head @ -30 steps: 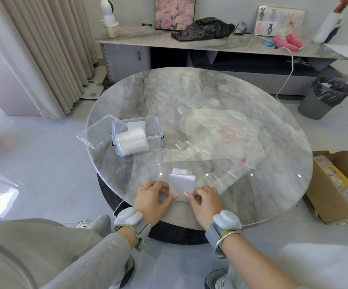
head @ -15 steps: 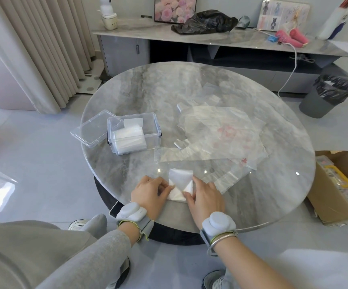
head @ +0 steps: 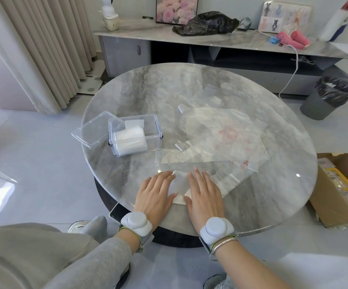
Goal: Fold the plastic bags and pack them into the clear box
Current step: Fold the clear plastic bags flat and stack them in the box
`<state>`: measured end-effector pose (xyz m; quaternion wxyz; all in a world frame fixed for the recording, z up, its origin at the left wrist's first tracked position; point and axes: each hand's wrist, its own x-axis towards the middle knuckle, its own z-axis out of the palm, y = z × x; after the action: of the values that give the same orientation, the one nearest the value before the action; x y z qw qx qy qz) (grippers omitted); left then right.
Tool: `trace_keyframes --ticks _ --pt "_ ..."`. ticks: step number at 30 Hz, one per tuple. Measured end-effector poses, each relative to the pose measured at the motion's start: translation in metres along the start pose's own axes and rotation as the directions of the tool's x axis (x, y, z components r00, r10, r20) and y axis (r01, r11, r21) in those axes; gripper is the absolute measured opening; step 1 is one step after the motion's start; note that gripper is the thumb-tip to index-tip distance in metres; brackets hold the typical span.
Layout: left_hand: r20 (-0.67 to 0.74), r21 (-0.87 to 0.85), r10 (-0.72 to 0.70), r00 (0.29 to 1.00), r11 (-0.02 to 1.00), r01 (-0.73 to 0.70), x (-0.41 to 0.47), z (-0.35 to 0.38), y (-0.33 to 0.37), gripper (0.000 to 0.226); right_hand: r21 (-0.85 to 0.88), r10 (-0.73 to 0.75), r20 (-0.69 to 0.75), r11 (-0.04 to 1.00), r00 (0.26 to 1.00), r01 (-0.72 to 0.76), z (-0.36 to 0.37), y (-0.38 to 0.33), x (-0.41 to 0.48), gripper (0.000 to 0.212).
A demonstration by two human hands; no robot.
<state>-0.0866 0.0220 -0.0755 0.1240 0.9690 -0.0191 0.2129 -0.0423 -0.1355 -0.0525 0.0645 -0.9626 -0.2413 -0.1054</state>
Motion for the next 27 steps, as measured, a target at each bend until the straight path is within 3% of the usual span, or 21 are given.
trace_keyframes --ticks 5,8,11,16,27 --pt "-0.011 -0.027 -0.054 0.998 0.998 0.054 0.001 -0.006 -0.002 0.052 0.012 -0.055 0.022 0.998 0.998 0.055 0.008 -0.002 0.000 0.060" --pt "0.004 -0.041 0.064 0.998 0.997 -0.064 0.003 -0.005 0.000 0.053 0.004 -0.053 0.025 0.999 0.998 0.053 0.011 -0.005 0.001 0.046" --pt "0.138 0.015 0.193 0.971 0.980 -0.197 0.003 0.001 0.002 0.055 0.011 -0.035 0.075 0.999 0.997 0.034 0.011 -0.007 0.002 0.051" --pt "0.297 0.084 0.159 0.941 0.978 -0.191 0.002 0.010 -0.007 0.056 -0.007 -0.043 0.124 0.999 0.991 0.044 0.018 -0.005 0.002 0.055" --pt "0.338 0.058 0.163 0.927 0.979 -0.193 0.004 0.015 -0.010 0.062 0.011 -0.010 0.212 1.000 0.977 0.008 0.024 -0.001 -0.003 0.055"
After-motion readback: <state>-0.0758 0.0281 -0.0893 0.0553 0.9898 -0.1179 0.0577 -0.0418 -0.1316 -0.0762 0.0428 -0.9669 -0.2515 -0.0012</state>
